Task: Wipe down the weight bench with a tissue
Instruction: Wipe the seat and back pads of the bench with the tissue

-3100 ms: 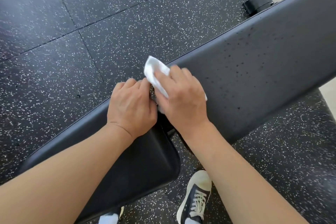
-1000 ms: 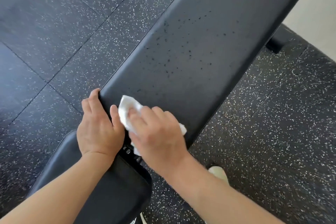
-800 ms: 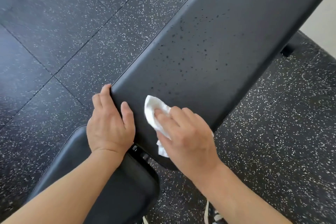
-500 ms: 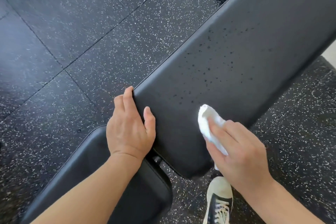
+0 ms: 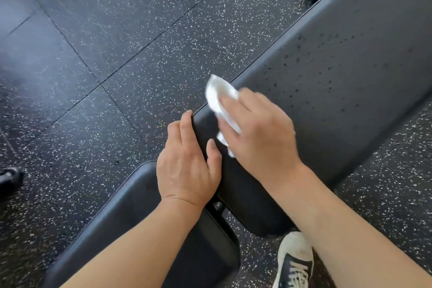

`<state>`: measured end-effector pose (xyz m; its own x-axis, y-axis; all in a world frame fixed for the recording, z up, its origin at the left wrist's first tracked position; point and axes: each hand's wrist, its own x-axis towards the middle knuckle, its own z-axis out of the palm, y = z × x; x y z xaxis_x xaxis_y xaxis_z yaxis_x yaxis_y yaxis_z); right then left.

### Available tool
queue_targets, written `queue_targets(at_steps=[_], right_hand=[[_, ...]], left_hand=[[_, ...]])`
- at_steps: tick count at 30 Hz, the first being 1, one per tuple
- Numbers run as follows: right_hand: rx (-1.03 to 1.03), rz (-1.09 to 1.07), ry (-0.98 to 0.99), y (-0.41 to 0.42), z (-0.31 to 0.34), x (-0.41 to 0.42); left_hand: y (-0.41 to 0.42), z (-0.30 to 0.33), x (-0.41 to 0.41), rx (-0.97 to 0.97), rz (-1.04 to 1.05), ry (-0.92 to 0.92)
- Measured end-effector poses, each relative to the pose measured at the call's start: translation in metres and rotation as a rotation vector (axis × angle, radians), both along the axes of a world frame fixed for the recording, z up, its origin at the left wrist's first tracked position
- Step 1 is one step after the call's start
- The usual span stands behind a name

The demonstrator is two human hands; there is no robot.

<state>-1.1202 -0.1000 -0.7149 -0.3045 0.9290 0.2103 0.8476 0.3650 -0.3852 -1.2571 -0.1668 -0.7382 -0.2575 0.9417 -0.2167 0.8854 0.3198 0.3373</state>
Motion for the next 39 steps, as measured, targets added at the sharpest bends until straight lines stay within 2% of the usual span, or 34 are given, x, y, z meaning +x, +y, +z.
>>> queue_targets(at_steps=[4,7,10,14,17,19,23,26,28,30,33,37,39], right_hand=[[0.029,0.033,-0.133,-0.062,-0.006,0.107],[0.047,0.067,-0.267,-0.076,-0.012,0.130],[0.067,0.022,-0.236,-0.046,-0.014,0.092],[0.036,-0.187,-0.003,0.033,-0.005,0.004],[-0.054,-0.161,-0.115,0.073,-0.006,-0.047],[-0.081,-0.117,-0.149,0.074,-0.009,-0.052],[0.013,-0.054,-0.008,0.007,-0.006,0.003],[0.064,0.075,-0.050,-0.067,-0.012,0.075],[0.094,0.102,-0.064,-0.087,-0.015,0.117],[0.124,0.067,-0.064,-0.083,-0.019,0.140],[0.176,-0.058,-0.088,-0.056,-0.023,0.130],[0.070,-0.323,-0.007,-0.002,-0.014,0.072],[0.015,-0.337,0.026,0.012,-0.006,0.032]], left_hand=[[0.002,-0.001,0.001,0.010,0.003,0.004],[0.002,-0.001,0.001,0.008,0.001,0.008],[0.002,-0.001,0.001,0.021,-0.006,0.012],[0.001,0.000,0.003,0.017,0.011,0.020],[0.002,0.000,0.003,0.017,0.009,0.026],[0.002,-0.001,0.003,0.017,0.001,0.030],[0.001,-0.001,0.002,0.008,-0.005,0.020],[0.002,-0.002,0.003,0.011,0.000,0.030],[0.002,-0.003,0.002,0.028,0.009,0.038],[0.001,-0.004,0.002,0.037,0.014,0.046],[0.000,-0.004,0.002,0.043,0.009,0.046],[0.001,-0.003,0.003,0.039,0.010,0.051],[0.000,-0.003,0.002,0.033,0.009,0.055]])
